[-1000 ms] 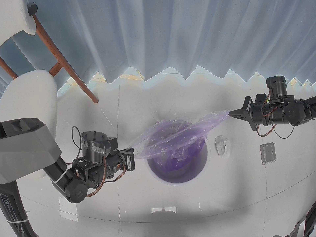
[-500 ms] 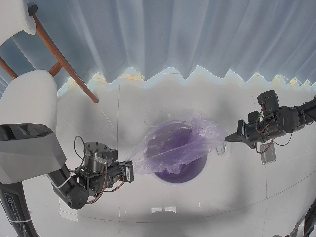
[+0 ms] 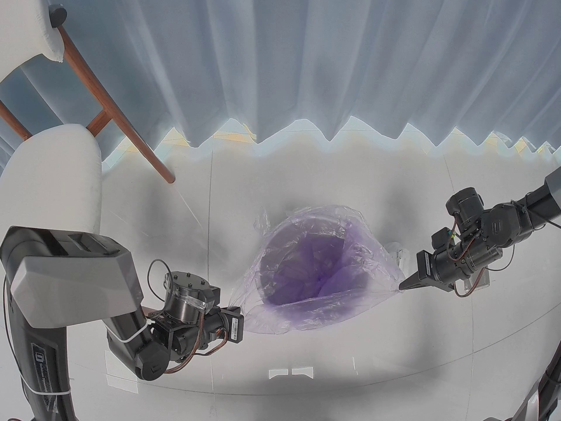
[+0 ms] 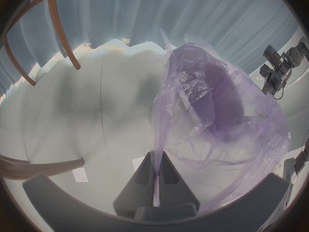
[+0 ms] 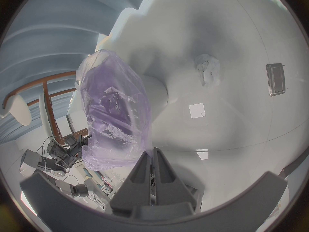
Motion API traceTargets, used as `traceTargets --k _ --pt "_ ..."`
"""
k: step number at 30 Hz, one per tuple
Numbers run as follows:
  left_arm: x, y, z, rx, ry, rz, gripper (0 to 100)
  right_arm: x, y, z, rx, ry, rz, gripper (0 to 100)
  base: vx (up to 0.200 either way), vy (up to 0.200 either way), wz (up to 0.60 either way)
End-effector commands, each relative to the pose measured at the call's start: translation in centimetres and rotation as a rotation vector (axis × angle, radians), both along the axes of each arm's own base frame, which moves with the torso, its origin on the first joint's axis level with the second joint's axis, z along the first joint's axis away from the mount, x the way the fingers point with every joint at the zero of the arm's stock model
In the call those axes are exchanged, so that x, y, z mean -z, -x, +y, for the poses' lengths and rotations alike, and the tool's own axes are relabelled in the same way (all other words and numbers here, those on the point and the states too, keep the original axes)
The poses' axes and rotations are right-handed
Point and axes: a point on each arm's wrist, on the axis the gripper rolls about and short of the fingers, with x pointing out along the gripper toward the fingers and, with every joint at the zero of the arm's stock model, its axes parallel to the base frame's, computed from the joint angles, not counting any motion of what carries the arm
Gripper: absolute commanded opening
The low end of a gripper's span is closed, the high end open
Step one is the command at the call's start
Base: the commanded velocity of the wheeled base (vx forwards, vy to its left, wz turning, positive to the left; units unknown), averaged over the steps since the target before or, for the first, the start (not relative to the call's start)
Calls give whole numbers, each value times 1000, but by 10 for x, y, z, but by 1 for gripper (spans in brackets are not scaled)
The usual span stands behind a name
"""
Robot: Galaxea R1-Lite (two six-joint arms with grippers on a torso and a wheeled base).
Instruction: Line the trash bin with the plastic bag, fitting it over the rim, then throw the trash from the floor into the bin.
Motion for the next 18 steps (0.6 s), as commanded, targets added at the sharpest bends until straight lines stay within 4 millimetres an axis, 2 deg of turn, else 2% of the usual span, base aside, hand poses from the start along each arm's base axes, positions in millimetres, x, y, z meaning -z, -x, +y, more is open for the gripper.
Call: traceTargets --k 1,10,18 --pt "14 2 -2 10 -19 27 0 16 -5 0 -2 9 43 0 0 0 0" --pt "22 5 -2 36 -52 9 0 41 -15 -5 11 74 85 0 0 0 0" --pt "29 4 -4 20 -60 -13 0 45 -19 -5 13 76 85 0 0 0 0"
